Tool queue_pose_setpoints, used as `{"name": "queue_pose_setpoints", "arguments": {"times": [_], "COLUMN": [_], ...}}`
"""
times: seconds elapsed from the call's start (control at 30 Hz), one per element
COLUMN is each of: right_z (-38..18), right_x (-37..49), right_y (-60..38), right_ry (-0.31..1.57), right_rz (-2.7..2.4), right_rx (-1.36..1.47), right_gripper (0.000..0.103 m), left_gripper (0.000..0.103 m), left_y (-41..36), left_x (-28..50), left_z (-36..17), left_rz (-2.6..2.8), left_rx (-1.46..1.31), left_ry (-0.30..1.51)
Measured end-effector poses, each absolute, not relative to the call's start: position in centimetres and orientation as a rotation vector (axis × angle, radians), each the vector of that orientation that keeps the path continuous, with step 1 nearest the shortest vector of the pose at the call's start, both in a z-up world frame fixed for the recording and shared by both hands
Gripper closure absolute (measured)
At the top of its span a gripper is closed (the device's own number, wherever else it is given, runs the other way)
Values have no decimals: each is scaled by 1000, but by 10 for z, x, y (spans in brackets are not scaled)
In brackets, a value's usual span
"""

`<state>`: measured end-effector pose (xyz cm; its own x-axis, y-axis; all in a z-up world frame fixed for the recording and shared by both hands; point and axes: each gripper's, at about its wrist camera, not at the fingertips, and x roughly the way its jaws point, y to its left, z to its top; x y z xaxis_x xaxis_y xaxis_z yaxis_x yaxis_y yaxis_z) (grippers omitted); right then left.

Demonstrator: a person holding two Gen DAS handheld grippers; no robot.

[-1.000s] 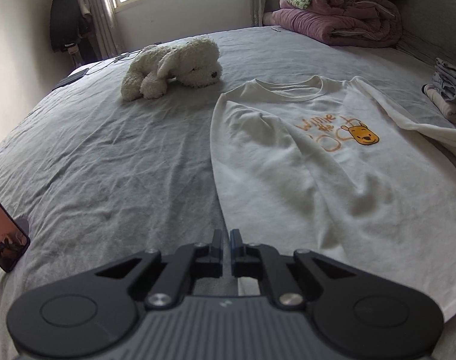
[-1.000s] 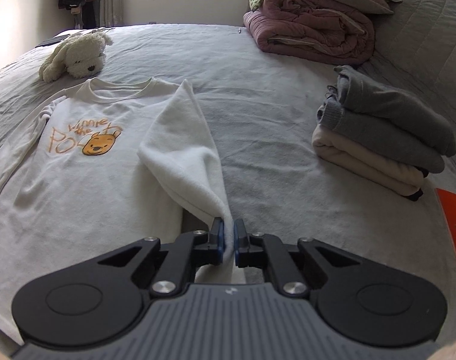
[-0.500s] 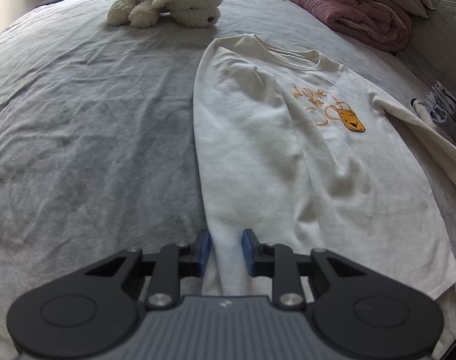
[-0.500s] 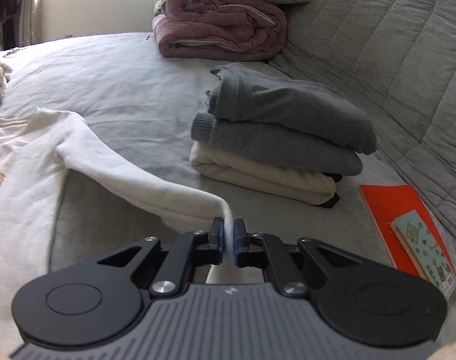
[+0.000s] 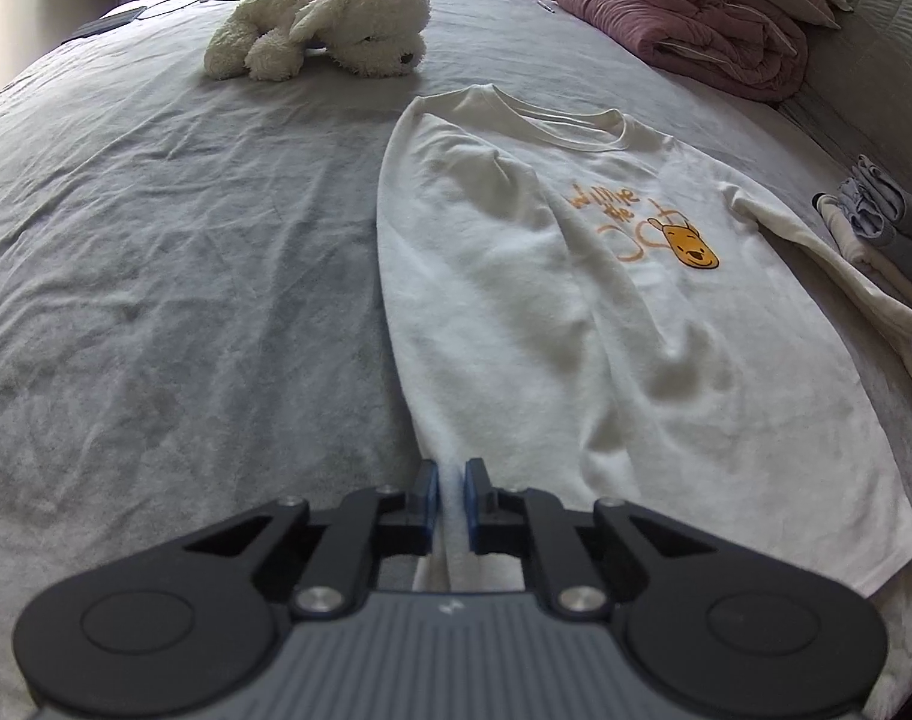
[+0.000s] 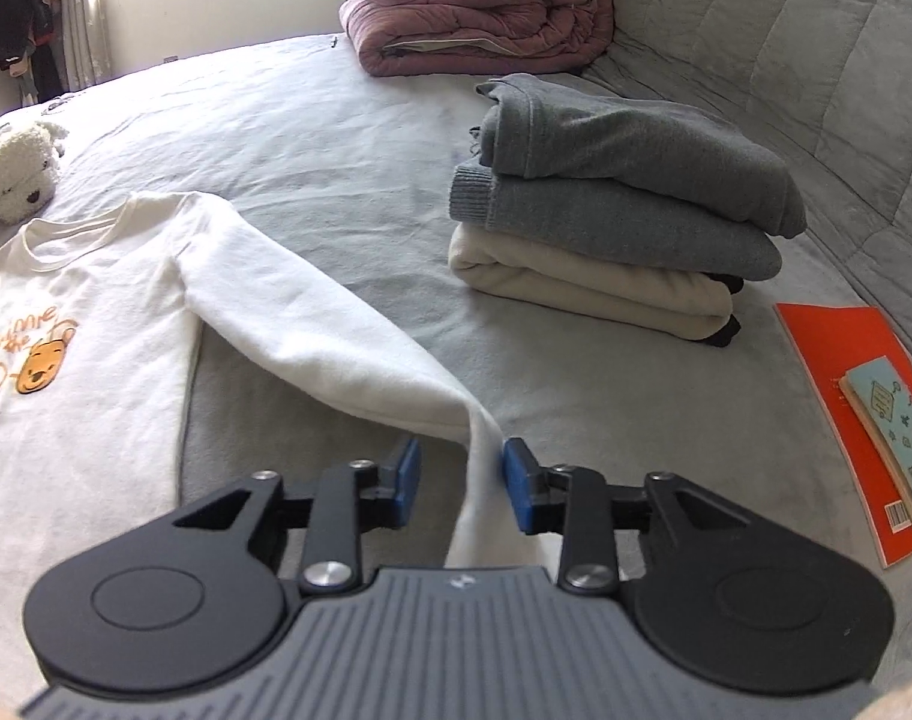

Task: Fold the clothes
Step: 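Pinch the sleeve cuff with the right gripper and pull it straight, then release the sleeve cuff with the right gripper and withdraw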

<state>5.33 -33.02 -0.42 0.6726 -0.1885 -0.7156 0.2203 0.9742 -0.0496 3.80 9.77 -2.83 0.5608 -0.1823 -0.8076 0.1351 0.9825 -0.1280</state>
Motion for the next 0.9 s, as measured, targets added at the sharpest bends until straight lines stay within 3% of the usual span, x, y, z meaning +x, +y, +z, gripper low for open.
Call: {"name": "queue_pose_setpoints", "arguments": {"times": [0.37, 0.53, 0.7, 0.77, 0.8, 0.9], "right_z": [7, 6, 3, 1, 0, -5], "right_x": [38, 38, 38, 37, 36, 36], "right_y": [-303, -295, -291, -289, -288, -287], "right_ry": [764, 770, 785, 793, 798, 815], "right_rz": [-112, -80, -53, -44, -42, -36], "right_rx": [2, -17, -18, -23, -26, -36], "right_gripper": [54, 54, 53, 53, 53, 53], "left_gripper": [93, 86, 85, 89, 97, 99], "left_y": [80, 74, 74, 78, 80, 87], "left_x": [30, 24, 16, 13, 12, 10], "left_z": [-21, -22, -28, -28, -27, -22], "left_rz": [-191, -210, -235, -231, -226, -218], "left_rx": [32, 92, 101, 82, 73, 30], "left_ry": [850, 866, 921, 930, 929, 922]}}
